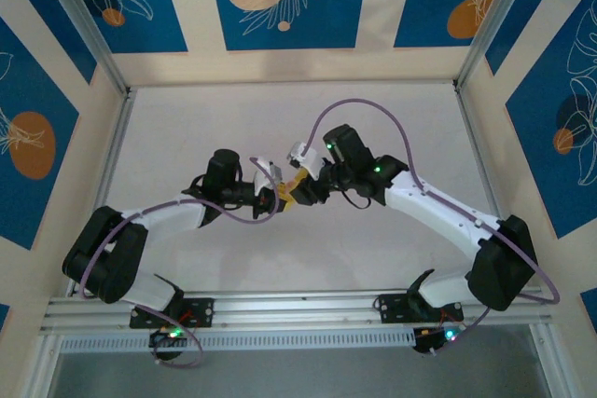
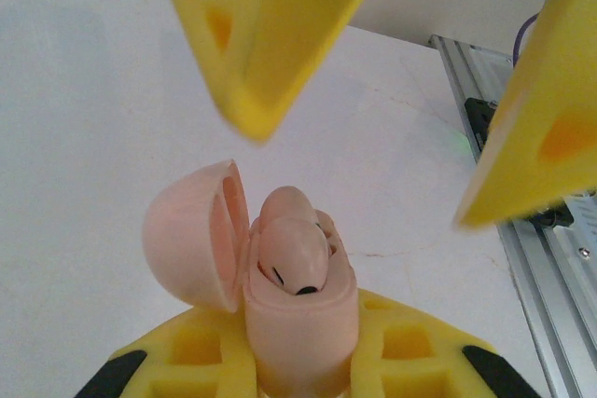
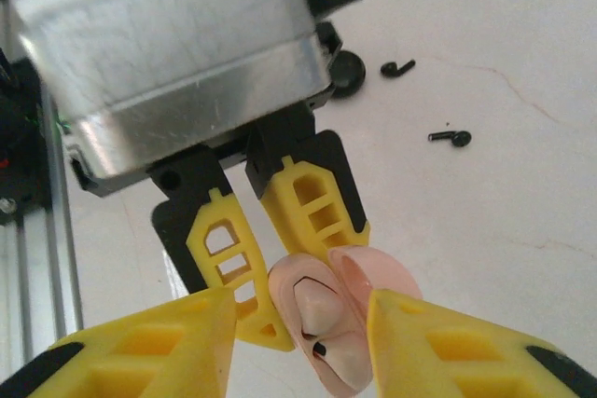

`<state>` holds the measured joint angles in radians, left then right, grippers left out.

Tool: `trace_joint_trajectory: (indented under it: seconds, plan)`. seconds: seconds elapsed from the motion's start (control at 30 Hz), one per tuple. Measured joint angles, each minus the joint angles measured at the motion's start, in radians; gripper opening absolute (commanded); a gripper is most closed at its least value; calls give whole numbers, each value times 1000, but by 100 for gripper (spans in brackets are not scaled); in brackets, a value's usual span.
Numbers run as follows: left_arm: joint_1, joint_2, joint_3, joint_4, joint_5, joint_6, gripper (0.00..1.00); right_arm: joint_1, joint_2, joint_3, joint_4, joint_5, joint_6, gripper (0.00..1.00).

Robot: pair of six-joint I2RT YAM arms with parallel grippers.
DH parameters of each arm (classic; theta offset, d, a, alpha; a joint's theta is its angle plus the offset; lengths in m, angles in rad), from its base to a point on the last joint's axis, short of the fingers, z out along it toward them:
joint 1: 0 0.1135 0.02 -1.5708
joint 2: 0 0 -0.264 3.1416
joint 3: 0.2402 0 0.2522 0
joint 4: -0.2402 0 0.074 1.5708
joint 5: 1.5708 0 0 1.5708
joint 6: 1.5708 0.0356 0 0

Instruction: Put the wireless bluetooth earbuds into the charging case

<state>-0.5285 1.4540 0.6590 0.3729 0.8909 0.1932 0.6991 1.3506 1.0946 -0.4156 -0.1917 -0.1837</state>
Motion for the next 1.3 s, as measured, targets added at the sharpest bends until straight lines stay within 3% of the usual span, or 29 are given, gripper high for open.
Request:
trace_joint_trajectory:
  seconds: [0.33, 0.53, 0.77, 1.1, 1.3]
  plan:
    - [-4, -16, 4, 0, 0, 1, 16, -134, -38, 42, 0, -199, 103, 55]
    - [-13, -40, 5, 0, 4, 16, 16, -204, 60, 93, -5, -346, 164, 60]
    - [-16, -71, 5, 0, 7, 20, 16, -216, 171, 122, -35, -463, 193, 61]
    - [-17, -78, 8, 1, -10, 15, 16, -214, 209, 146, -87, -599, 195, 50]
    - [-20, -75, 8, 13, -16, -15, 17, -224, 129, 97, -108, -629, 200, 43]
